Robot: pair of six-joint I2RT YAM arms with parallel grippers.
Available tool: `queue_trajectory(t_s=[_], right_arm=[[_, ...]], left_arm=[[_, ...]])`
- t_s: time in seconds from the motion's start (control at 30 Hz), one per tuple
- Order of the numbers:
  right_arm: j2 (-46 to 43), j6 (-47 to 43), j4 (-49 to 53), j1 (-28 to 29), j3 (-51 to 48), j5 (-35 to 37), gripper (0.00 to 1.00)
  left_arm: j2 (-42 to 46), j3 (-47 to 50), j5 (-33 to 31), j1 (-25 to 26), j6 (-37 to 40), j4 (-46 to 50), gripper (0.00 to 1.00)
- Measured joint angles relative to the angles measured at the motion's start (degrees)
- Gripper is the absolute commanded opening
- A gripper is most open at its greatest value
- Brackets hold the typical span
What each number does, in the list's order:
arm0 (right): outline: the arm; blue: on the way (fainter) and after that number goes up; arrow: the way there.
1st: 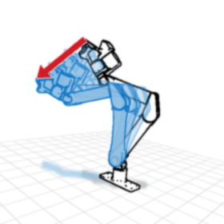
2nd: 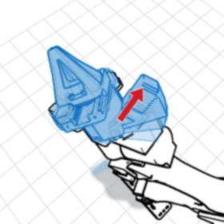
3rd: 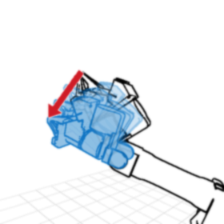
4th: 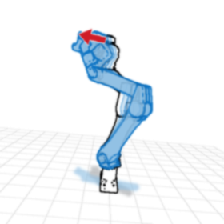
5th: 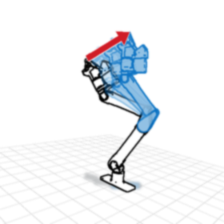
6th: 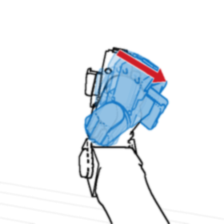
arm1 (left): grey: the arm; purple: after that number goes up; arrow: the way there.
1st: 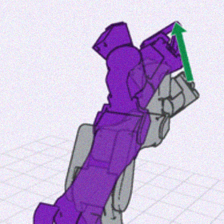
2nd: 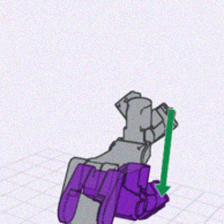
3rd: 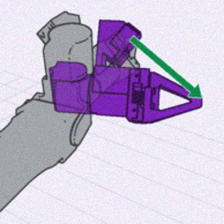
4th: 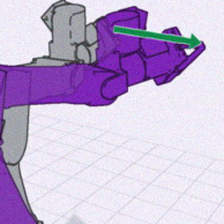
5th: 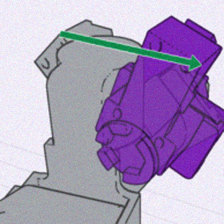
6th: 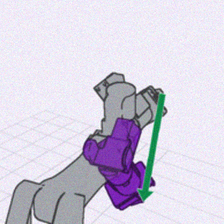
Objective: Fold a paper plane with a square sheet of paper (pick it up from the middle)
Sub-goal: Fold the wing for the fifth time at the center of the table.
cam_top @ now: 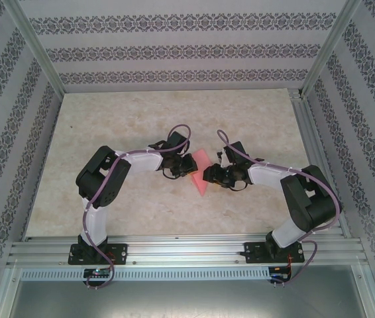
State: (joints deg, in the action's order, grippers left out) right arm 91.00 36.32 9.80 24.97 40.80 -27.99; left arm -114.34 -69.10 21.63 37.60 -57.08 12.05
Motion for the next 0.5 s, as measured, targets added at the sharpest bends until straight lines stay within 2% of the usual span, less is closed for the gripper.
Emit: queue_trajectory(t_s=[0.1,0.13,0.17,0.27,0.4,0.5], right_arm=[[0.42,1.33,-2.95,0.00,-0.11,-1.51,0.38],[0.50,1.57,-3.69,0.00,-0.11,-1.81,0.31],[0.55,1.95,-4.39,0.00,-0.11,-2.14,0.29],[0.68,1.97,-5.40,0.02,-0.11,-2.38,0.31],[0.68,1.79,-5.35,0.07,-0.11,-2.29,0.25],[0.68,1.29,-4.92,0.28,-0.11,-1.77,0.25]], left_arm=[[0.00,-0.28,0.15,0.00,0.00,0.17,0.17],[0.00,-0.33,0.15,0.00,0.00,0.17,0.17],[0.00,-0.37,0.15,0.00,0.00,0.20,0.17],[0.00,-0.50,0.17,0.00,0.00,0.26,0.17],[0.00,-0.61,0.17,0.00,0.00,0.37,0.17],[0.00,-0.63,0.17,0.00,0.00,0.39,0.17]])
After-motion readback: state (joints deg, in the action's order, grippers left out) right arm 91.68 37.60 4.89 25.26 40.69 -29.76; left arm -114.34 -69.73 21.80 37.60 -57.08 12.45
